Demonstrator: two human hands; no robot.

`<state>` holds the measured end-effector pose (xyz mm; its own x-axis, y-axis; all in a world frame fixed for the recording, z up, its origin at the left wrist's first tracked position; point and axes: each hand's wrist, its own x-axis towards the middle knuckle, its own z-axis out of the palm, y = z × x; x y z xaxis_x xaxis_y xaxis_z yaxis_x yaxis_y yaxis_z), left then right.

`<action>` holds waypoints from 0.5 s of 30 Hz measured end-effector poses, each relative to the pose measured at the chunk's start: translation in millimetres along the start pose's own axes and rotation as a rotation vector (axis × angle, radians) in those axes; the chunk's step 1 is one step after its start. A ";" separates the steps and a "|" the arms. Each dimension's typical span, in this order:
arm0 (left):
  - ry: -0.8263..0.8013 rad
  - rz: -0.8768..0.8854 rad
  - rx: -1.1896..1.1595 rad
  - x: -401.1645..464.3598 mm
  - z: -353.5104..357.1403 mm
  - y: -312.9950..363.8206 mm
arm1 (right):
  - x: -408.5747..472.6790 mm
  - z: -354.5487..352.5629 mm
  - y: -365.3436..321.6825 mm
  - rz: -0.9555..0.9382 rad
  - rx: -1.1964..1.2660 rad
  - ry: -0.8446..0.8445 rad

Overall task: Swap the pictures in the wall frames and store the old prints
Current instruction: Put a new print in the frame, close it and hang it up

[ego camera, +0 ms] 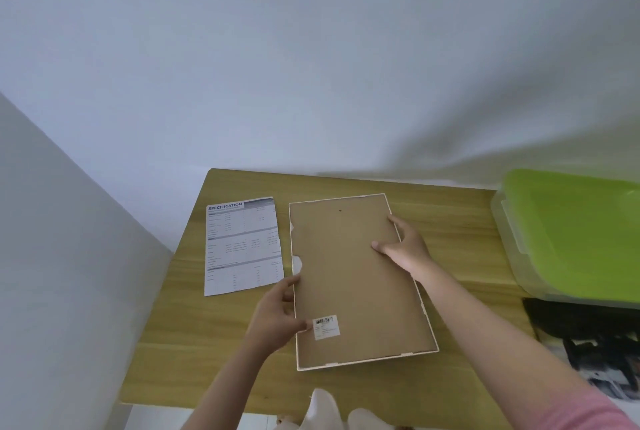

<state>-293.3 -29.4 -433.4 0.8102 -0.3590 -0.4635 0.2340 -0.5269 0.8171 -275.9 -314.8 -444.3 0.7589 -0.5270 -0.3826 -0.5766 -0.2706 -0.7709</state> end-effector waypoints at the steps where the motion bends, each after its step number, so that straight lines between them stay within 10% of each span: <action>1: -0.003 0.000 -0.041 -1.8 2.3 1.2 | -3.8 -2.8 1.6 -0.010 0.060 0.028; 15: 0.012 0.389 -0.234 -26.9 -29.0 114.9 | -72.3 -68.0 -80.5 -0.544 -0.125 0.381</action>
<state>-272.6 -57.9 -317.1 0.8678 -0.4861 -0.1034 0.0249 -0.1653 0.9859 -304.9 -309.7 -320.0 0.8047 -0.5300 0.2675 -0.1902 -0.6570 -0.7295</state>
